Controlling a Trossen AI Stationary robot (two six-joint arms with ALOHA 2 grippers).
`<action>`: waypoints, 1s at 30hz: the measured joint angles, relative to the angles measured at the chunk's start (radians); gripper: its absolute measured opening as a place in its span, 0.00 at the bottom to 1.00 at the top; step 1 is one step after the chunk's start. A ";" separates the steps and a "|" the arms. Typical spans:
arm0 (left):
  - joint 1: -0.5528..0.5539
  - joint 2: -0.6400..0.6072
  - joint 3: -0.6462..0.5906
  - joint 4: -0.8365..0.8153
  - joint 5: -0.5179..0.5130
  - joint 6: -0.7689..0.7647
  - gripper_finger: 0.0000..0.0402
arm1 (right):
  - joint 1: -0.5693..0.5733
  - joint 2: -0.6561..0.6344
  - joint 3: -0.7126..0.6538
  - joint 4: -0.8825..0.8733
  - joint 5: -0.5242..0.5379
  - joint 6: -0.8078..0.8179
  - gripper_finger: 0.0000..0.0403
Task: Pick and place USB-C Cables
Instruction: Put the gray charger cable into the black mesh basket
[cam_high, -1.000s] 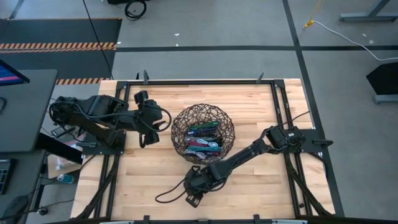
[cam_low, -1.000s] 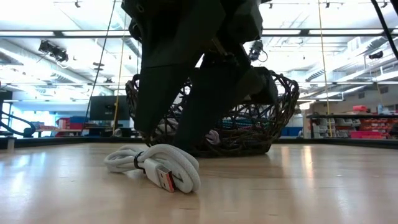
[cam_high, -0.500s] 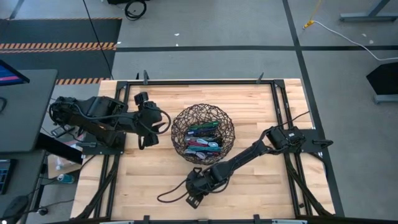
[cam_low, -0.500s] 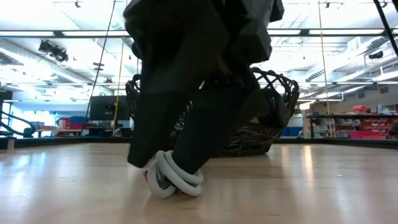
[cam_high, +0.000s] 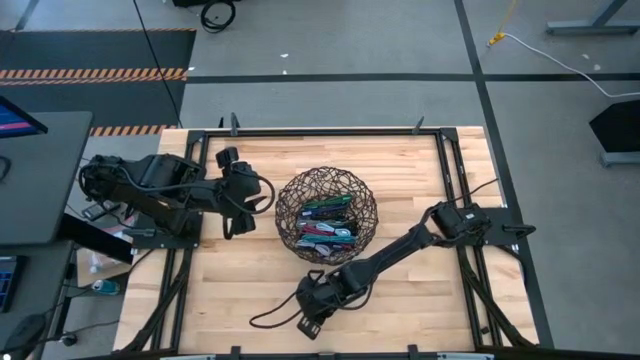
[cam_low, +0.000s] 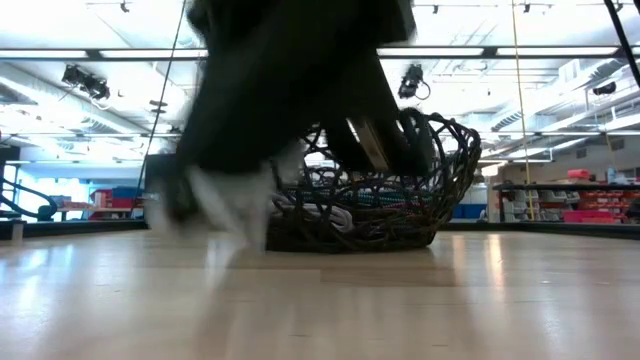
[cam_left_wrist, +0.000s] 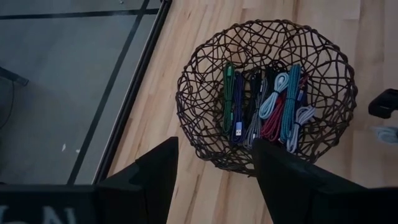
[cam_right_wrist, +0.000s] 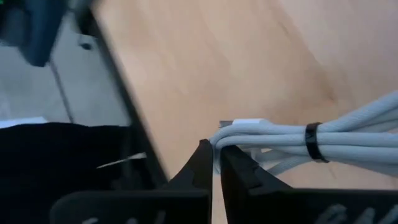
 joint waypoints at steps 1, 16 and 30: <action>0.000 0.000 0.000 0.000 0.000 0.000 0.52 | 0.000 -0.015 0.000 0.007 0.006 -0.020 0.03; 0.000 -0.001 0.000 0.000 0.018 -0.001 0.52 | -0.077 -0.335 0.002 -0.016 0.402 -0.236 0.03; 0.000 -0.001 0.000 0.002 0.019 -0.033 0.52 | -0.196 -0.376 -0.002 -0.348 0.655 -0.116 0.03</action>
